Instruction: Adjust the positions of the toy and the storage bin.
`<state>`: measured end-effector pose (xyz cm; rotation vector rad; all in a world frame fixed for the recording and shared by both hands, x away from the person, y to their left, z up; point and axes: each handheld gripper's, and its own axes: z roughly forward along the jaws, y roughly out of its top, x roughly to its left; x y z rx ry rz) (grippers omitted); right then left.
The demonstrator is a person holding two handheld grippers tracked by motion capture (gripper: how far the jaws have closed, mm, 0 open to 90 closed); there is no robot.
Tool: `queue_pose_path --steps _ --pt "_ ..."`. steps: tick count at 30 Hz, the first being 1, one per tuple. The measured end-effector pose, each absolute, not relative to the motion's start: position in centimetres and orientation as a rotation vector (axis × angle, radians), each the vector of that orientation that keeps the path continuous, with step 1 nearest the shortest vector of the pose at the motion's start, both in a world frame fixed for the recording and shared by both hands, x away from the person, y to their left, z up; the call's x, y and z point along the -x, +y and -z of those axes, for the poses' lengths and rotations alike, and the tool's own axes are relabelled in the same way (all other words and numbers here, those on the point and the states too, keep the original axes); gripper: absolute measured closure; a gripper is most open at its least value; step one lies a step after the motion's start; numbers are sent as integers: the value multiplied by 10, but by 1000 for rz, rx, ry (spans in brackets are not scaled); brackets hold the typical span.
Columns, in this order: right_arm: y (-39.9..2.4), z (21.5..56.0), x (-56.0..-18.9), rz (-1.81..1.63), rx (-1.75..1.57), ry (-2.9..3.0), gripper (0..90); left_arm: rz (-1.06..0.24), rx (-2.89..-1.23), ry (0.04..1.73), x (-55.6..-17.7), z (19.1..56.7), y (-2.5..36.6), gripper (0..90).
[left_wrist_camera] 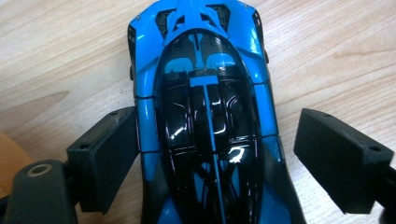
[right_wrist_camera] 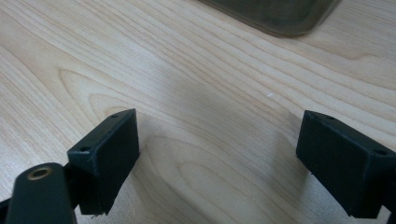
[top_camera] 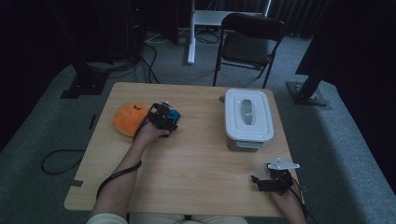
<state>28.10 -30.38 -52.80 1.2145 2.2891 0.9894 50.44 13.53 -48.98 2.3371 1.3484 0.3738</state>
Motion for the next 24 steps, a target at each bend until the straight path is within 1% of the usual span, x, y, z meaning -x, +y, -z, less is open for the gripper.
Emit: queue_pose_path --steps 6,8,9,11,18,24 --pt "-304 528 -281 -990 -1215 2289 126 -382 -2368 1382 -507 494 133 158" --pt "-304 528 -281 -989 -1215 2289 126 -361 -2363 1390 -507 497 132 160" --pt "-304 528 -281 -989 -1214 2289 128 -371 -2354 1394 -507 497 132 176" --pt "-304 528 -281 -990 -1215 2288 129 -376 -2357 1395 -507 495 134 248" --pt "-304 528 -281 -990 -1216 2287 130 -371 -2375 1373 -506 494 134 259" --pt "-304 528 -281 -989 -1220 2285 130 -318 -2315 1376 -503 492 138 261"
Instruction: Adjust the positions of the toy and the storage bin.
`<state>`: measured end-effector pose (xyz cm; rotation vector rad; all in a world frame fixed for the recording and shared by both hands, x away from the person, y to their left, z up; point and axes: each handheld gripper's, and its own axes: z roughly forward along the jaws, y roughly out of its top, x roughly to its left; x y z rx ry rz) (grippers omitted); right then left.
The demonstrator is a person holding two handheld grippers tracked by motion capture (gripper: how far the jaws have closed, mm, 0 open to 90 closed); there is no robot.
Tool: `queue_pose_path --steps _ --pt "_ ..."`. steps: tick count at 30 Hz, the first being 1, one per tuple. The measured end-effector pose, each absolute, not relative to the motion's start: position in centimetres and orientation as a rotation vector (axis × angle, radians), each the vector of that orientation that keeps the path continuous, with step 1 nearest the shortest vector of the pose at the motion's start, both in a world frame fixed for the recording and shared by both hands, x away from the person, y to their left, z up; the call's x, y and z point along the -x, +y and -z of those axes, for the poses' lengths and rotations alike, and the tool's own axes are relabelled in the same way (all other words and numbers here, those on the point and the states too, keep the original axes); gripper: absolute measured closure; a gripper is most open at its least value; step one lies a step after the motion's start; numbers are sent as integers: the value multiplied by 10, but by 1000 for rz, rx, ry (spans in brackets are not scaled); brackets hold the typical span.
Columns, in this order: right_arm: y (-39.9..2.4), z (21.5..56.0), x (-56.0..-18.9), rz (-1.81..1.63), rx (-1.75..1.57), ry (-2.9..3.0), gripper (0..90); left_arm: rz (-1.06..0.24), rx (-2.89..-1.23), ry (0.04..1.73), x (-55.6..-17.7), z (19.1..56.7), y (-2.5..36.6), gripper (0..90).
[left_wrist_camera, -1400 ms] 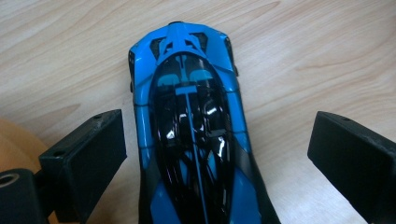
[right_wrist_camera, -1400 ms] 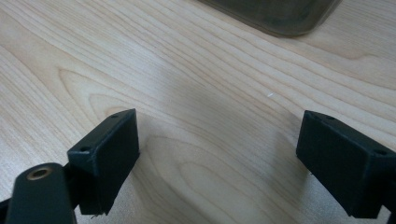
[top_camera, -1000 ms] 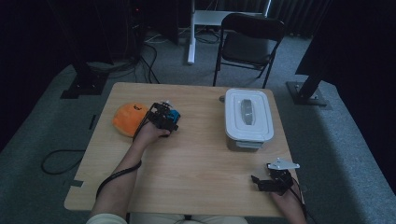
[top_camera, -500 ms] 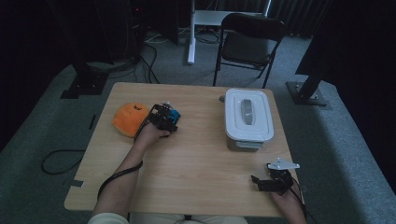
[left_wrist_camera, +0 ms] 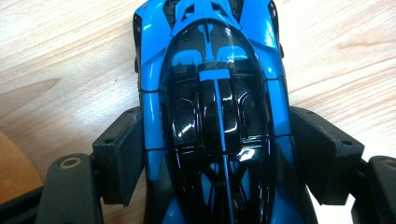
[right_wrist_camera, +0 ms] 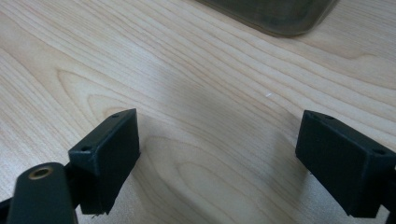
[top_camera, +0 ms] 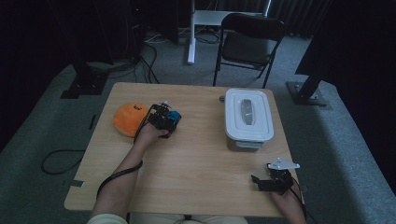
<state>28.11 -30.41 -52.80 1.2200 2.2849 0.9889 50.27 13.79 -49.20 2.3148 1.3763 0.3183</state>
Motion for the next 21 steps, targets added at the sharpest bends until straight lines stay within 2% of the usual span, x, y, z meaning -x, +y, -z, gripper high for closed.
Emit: queue_pose_path --steps 13,21 --pt "-304 528 -281 -989 -1222 2283 130 -310 -2359 1277 -490 481 127 262" --pt "-304 528 -281 -988 -1223 2283 130 -300 -2404 1159 -470 472 119 261"
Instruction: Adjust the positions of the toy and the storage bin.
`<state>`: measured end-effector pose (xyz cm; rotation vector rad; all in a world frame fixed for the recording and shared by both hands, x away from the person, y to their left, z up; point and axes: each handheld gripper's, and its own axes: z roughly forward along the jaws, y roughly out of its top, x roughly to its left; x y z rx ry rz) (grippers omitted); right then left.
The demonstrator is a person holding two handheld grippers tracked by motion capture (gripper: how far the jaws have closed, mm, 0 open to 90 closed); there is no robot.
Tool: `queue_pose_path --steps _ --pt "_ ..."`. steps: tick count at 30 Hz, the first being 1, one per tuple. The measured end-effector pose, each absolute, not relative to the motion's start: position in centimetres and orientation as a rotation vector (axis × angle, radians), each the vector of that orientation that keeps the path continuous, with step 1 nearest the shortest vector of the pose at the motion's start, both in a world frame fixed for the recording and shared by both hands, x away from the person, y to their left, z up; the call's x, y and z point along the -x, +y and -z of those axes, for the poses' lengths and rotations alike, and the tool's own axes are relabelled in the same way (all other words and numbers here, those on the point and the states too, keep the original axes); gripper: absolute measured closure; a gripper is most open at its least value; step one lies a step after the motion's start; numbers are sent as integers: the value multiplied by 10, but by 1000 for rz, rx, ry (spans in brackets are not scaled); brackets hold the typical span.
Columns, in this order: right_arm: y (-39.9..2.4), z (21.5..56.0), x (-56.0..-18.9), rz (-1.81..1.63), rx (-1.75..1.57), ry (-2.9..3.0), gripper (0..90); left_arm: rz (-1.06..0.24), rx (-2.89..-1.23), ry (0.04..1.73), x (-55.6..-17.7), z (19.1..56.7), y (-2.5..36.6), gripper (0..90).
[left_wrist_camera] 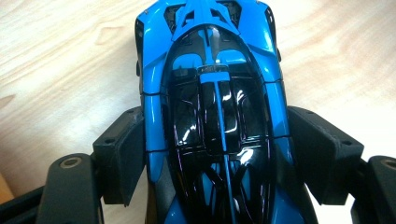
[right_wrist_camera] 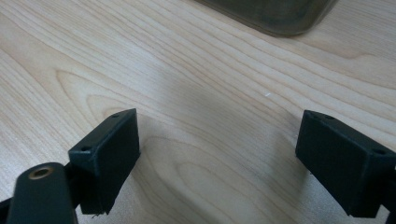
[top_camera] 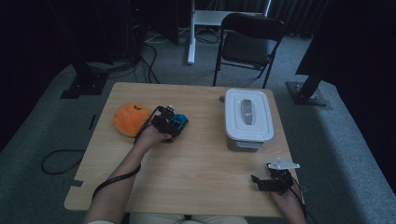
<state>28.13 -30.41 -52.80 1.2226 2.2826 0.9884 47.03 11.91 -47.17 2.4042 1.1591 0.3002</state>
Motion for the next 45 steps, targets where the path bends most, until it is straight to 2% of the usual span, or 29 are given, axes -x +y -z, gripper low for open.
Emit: queue_pose_path --steps 11,20,45 --pt "-304 528 -281 -988 -1224 2282 130 -292 -2478 1053 -439 470 112 261" --pt "-304 528 -281 -987 -1225 2281 130 -299 -2485 1012 -411 464 120 261" --pt "-304 528 -281 -985 -1231 2277 130 -307 -2565 928 -332 469 175 261"
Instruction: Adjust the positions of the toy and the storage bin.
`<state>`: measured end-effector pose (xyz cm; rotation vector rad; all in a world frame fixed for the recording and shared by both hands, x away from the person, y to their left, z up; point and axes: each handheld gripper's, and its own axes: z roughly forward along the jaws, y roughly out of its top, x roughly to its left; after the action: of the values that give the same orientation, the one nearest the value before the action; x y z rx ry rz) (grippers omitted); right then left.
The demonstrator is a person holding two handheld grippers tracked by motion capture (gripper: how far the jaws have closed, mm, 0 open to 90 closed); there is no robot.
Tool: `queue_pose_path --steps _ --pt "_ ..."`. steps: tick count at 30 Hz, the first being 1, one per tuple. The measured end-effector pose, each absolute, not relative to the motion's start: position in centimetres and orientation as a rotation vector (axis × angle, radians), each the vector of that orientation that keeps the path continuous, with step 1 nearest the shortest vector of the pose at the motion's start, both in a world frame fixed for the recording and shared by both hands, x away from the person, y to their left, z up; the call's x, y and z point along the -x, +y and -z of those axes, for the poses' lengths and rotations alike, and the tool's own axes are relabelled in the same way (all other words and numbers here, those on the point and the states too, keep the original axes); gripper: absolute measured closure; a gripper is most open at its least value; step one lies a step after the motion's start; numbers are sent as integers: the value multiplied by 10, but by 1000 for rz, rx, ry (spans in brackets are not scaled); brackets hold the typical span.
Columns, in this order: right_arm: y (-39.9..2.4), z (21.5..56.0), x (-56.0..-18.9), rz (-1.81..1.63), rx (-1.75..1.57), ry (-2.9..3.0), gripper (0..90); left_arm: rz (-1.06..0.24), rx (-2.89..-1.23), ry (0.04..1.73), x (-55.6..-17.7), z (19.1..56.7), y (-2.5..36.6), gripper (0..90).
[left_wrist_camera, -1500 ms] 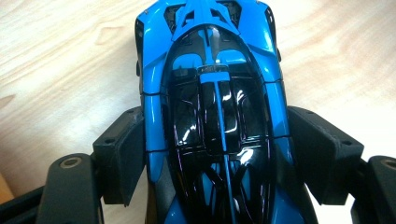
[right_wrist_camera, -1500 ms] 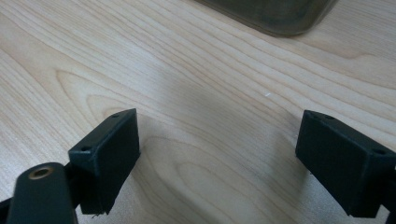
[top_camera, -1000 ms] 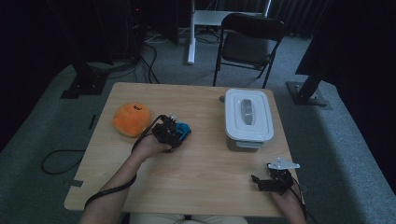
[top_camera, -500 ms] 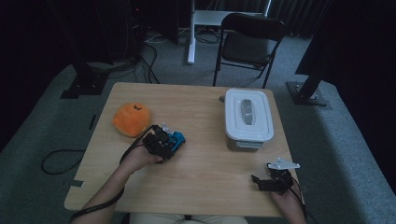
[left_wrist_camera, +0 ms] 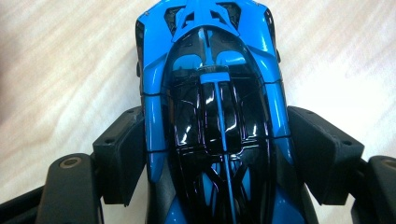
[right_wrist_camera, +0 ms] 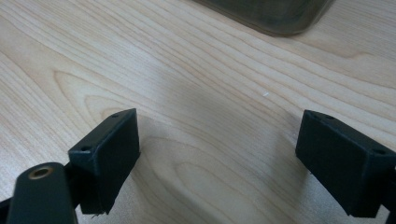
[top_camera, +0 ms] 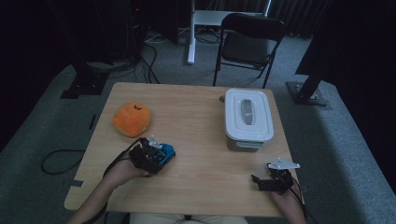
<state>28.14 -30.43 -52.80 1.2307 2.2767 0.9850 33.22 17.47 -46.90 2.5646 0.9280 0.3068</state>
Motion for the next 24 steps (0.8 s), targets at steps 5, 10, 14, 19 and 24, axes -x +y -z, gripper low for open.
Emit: queue_pose_path --steps 5,10,14,19,24 --pt "-304 528 -281 -985 -1231 2276 129 -308 -2551 945 -320 471 188 261" --pt "-304 528 -281 -985 -1233 2274 129 -308 -2521 965 -309 469 204 261" --pt "-304 528 -281 -984 -1233 2274 129 -305 -2518 938 -299 470 212 261" --pt "-304 528 -282 -984 -1234 2273 130 -333 -2498 900 -293 474 221 261" --pt "-304 528 -282 -984 -1236 2272 130 -310 -2521 897 -294 480 226 261"
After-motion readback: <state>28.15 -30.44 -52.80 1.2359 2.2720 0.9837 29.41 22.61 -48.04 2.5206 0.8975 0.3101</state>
